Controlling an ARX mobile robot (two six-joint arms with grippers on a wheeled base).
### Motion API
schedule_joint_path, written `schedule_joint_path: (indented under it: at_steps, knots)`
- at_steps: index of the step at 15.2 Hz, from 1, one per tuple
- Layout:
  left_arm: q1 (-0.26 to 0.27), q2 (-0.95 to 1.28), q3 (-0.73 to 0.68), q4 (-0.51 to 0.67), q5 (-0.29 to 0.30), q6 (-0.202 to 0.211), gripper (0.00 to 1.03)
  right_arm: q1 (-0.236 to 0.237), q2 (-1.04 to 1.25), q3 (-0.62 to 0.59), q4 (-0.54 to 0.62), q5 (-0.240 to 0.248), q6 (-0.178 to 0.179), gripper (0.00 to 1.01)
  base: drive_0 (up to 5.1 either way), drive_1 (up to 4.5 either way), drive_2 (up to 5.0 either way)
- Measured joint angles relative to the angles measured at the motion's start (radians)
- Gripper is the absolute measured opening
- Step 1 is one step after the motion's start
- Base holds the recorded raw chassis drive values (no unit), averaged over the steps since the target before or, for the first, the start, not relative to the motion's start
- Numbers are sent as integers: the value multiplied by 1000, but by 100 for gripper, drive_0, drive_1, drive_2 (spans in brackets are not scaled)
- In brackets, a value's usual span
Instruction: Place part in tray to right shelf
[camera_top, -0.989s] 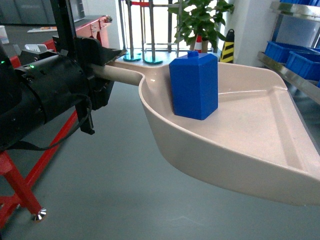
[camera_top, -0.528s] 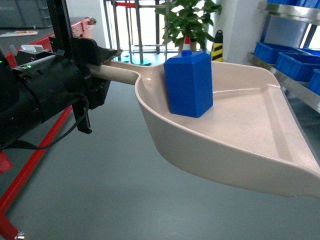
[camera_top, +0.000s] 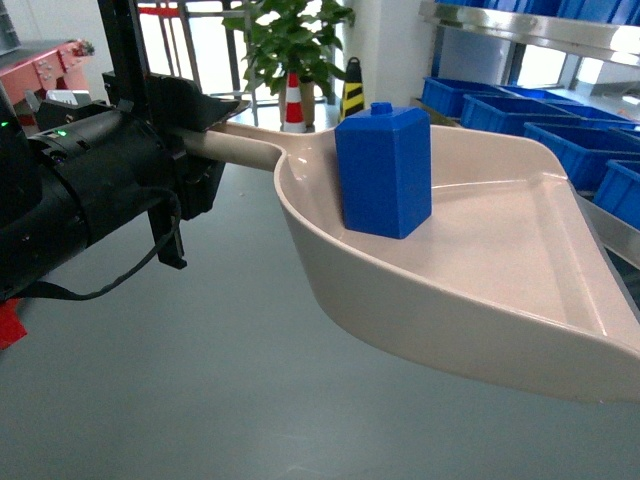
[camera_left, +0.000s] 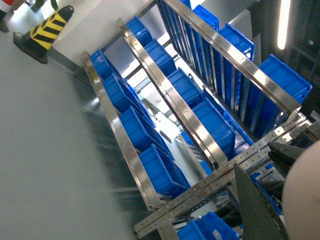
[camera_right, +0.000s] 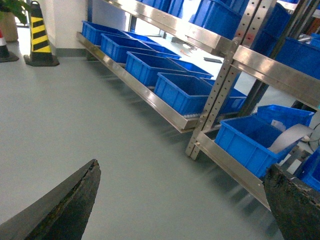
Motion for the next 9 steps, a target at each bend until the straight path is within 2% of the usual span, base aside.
schedule_joint_path:
  at_steps: [9]
  knots:
    - [0, 0, 0, 0, 0, 0, 12, 0, 0, 0, 0, 0, 0, 98, -165, -165, -165]
